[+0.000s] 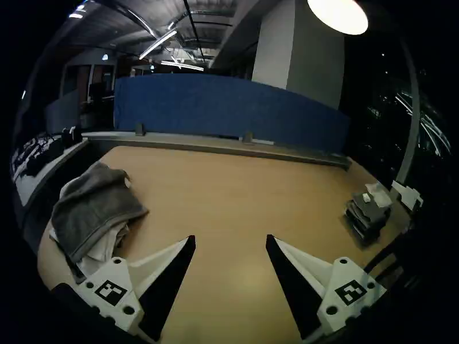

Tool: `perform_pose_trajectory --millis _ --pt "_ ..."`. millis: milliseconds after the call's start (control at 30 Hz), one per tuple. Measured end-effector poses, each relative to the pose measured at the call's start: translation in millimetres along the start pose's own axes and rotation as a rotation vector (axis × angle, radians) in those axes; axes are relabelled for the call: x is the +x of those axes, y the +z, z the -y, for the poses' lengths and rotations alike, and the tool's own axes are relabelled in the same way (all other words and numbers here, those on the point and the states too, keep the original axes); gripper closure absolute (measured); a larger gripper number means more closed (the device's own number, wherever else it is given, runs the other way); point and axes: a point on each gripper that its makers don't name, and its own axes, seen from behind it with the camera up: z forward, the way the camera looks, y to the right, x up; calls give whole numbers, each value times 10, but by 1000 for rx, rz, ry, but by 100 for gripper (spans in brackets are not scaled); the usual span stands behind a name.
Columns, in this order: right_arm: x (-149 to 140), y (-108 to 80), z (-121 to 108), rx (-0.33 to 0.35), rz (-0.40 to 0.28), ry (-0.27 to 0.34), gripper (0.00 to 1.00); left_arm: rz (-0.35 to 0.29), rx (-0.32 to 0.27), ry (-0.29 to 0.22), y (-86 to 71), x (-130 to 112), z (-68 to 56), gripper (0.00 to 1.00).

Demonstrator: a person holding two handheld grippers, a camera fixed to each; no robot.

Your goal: Fold towel

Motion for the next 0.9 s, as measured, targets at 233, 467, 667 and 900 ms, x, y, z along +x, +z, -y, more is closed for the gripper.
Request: perform_pose_trajectory --millis 233,467,667,900 --pt "9 -2 106 15 -5 -20 0 -196 42 -20 -24 475 179 9" --pt "-2 -11 216 31 -6 -55 0 -321 90 11 13 676 304 9" --pt "-17 -20 288 40 -9 -87 0 -363 96 31 34 636 331 9" --pt "20 -24 377 45 -9 -102 0 -416 99 42 7 686 364 9"
